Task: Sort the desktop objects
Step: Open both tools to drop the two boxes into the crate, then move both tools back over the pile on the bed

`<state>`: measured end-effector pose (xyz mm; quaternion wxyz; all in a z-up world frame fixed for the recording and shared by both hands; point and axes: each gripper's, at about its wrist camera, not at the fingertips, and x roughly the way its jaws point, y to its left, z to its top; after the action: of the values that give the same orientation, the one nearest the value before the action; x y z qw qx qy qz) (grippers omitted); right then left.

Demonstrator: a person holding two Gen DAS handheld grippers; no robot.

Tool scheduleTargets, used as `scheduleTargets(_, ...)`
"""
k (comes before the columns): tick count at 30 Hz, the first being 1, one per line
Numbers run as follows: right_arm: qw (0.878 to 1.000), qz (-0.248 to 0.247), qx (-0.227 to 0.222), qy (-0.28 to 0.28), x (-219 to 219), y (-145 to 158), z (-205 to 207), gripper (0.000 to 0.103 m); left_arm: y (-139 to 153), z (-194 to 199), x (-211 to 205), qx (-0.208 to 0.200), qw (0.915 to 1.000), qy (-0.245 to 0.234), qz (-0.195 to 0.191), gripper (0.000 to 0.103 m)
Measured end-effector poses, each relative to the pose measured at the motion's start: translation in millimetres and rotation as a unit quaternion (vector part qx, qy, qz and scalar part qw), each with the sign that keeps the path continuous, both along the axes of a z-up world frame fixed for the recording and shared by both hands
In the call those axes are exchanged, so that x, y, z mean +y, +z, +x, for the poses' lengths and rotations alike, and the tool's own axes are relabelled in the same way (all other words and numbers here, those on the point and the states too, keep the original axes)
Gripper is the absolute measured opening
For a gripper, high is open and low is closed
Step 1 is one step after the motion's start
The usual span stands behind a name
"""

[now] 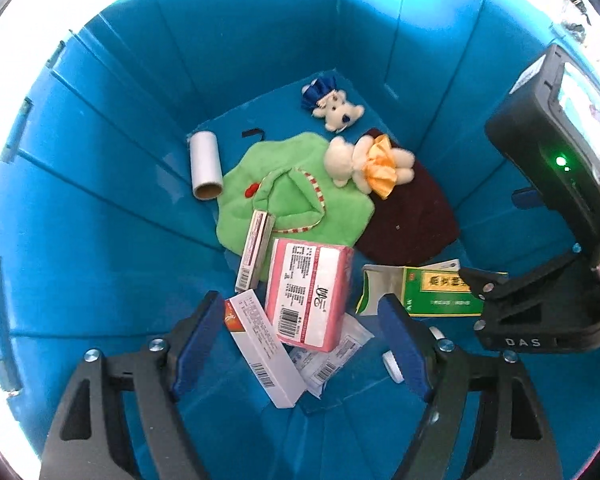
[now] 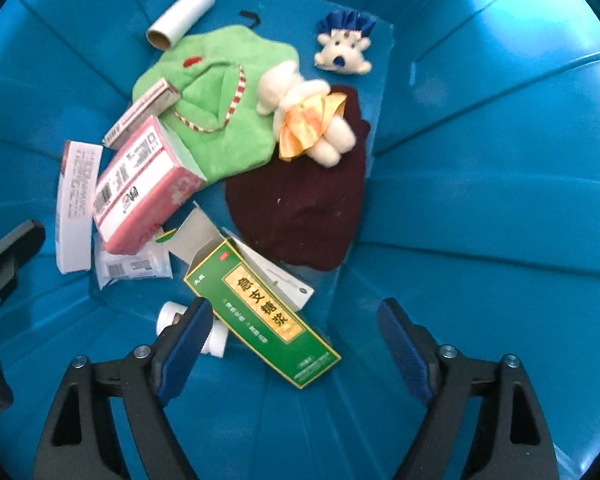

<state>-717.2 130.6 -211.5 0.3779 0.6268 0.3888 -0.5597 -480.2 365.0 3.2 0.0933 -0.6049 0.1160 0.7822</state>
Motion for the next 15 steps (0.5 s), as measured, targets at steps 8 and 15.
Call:
scheduleTargets(8, 0.999, -0.027, 0.041, -0.020, -11, 45, 13, 0.087, 61, 16, -26, 0.067, 0.9973, 0.004, 0.029, 0.078)
scheduleTargets(15, 0.992, -0.097, 0.072, -0.023, -43, 118, 41, 0.094, 120, 35, -90, 0.140, 0.9876, 0.065, 0.030, 0.078)
